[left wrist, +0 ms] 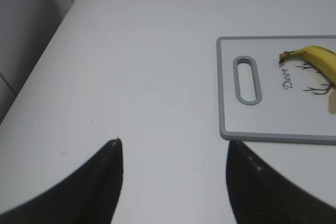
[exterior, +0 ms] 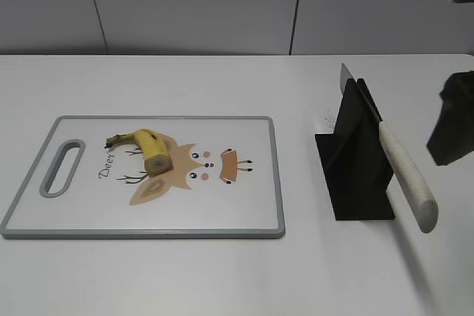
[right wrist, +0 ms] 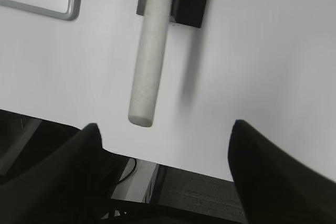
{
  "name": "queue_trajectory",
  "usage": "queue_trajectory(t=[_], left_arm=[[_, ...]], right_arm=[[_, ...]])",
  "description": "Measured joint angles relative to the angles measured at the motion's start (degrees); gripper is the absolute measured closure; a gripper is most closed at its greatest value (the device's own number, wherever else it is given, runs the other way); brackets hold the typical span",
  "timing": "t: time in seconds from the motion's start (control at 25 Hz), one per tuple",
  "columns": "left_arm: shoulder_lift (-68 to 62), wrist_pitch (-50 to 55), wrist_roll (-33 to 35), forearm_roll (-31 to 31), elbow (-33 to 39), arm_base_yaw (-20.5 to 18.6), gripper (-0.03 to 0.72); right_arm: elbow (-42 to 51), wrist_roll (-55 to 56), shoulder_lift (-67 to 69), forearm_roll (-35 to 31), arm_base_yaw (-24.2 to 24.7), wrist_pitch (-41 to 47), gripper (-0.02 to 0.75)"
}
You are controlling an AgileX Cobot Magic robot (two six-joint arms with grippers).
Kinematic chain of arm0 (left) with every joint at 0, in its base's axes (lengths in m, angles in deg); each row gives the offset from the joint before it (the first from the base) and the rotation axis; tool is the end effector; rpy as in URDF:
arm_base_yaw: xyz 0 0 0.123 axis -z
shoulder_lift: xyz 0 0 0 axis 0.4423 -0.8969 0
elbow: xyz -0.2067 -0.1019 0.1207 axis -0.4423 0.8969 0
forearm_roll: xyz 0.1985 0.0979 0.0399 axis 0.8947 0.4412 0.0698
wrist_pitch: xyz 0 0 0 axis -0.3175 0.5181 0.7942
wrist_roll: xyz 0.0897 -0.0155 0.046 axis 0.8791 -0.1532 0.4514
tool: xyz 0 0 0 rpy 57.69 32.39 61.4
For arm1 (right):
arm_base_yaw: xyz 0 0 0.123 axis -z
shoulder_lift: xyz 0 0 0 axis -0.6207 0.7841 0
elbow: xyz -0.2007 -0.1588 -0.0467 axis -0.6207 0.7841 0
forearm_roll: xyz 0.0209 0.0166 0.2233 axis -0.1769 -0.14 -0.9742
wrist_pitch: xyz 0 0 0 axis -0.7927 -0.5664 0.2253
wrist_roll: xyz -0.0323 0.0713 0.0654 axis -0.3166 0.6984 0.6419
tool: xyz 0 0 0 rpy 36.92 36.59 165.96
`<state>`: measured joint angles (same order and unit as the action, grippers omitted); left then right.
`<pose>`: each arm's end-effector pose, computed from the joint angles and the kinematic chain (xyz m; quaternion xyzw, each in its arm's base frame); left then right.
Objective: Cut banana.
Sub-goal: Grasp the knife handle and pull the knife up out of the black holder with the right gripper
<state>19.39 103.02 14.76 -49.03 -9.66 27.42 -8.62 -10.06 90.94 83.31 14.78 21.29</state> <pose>0.0062 0.0058 0.2539 0.0448 0.8582 0.0495 0.5089 0.1889 0.0897 0.2848 -0.0938 0.9862 0.0722 0.1157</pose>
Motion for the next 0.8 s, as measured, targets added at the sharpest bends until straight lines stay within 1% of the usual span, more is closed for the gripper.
queue_trajectory(t=[0.08, 0.2, 0.52, 0.8], left_arm=[[0.00, 0.00, 0.00, 0.00, 0.00, 0.00, 0.099], [0.00, 0.00, 0.00, 0.00, 0.00, 0.00, 0.099], [0.00, 0.00, 0.00, 0.00, 0.00, 0.00, 0.099], [0.00, 0.00, 0.00, 0.00, 0.00, 0.00, 0.099]], right_arm=[[-0.74, 1.26, 2.69, 0.51, -2.34, -0.02, 0.164], [-0.82, 3.34, 6.75, 0.94, -4.03, -0.06, 0.164], [-0.85, 5.66, 15.18, 1.34, -4.14, -4.27, 0.164], [-0.93, 6.03, 19.73, 3.94, -4.14, -6.17, 0.166]])
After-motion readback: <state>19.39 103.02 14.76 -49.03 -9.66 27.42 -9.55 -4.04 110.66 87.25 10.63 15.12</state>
